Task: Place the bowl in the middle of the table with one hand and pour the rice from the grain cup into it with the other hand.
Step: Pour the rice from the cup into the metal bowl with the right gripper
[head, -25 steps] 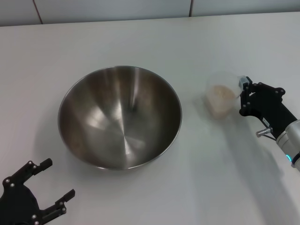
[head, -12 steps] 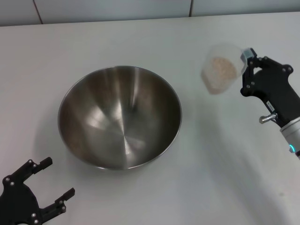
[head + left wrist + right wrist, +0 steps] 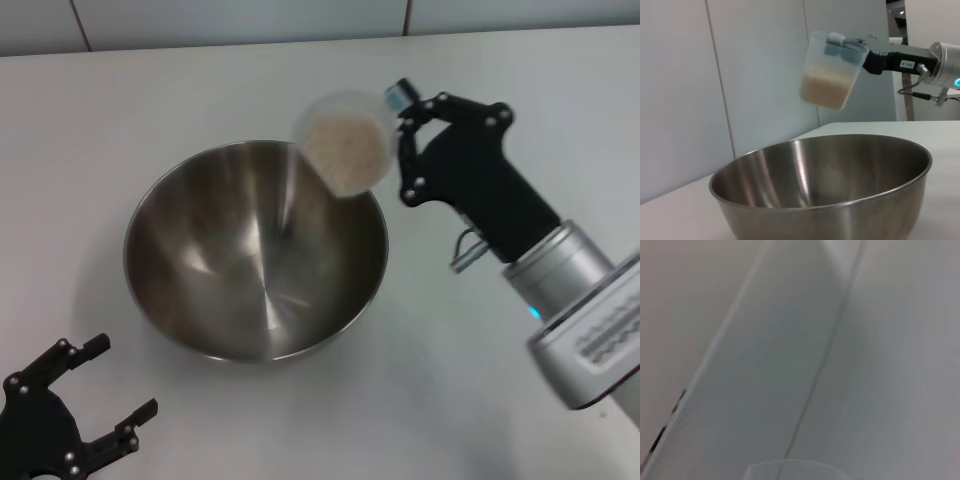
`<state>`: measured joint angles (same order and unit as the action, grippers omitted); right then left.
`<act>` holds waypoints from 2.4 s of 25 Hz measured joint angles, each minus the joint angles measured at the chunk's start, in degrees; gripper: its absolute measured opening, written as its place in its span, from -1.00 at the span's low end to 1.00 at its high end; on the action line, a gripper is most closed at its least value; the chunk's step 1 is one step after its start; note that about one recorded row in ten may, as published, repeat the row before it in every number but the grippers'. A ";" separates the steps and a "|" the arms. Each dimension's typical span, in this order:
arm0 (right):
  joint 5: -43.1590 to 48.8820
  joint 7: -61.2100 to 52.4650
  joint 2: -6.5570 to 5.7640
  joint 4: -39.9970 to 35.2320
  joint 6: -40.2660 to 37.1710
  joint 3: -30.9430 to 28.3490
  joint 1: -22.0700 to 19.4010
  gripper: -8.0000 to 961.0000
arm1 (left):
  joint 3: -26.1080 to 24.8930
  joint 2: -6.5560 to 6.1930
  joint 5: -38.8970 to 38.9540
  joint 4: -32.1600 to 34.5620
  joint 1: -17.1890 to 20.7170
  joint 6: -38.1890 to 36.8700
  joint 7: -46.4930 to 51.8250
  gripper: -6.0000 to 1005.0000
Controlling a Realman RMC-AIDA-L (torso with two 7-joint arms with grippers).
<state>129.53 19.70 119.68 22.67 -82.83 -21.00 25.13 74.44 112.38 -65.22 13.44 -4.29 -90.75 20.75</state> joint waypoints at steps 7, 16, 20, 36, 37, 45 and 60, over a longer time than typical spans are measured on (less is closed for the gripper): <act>1.49 23.54 0.16 5.73 5.99 0.01 -0.45 -0.96 | 0.00 -0.15 -0.01 0.06 -0.39 0.05 1.00 0.66; 1.28 54.04 0.21 10.28 9.17 2.52 -1.71 -0.96 | -0.44 -0.15 -1.44 0.04 -1.05 0.06 1.52 0.66; 1.19 63.27 0.21 10.88 9.76 2.76 -1.76 -0.96 | -0.42 -0.15 -1.46 0.03 -1.07 0.06 1.63 0.66; 1.37 102.29 0.21 12.56 13.55 4.60 -1.49 -0.95 | -0.09 -0.08 -1.50 0.34 -1.25 0.05 1.76 0.66; 1.42 103.86 0.21 12.76 13.57 4.72 -1.51 -0.95 | -0.09 -0.09 -1.49 0.37 -1.24 0.05 1.76 0.66; 1.61 115.69 0.21 13.36 14.09 6.82 -0.76 -0.96 | -0.09 -0.13 -1.49 0.44 -1.30 0.05 1.81 0.66; -0.35 113.71 0.20 16.88 18.41 6.58 -1.57 -0.96 | -0.09 -0.15 -1.55 0.28 -1.33 0.05 2.17 0.66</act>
<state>129.18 133.41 119.88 39.55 -64.42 -14.42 23.56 74.36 112.23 -66.76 13.72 -5.63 -90.70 22.92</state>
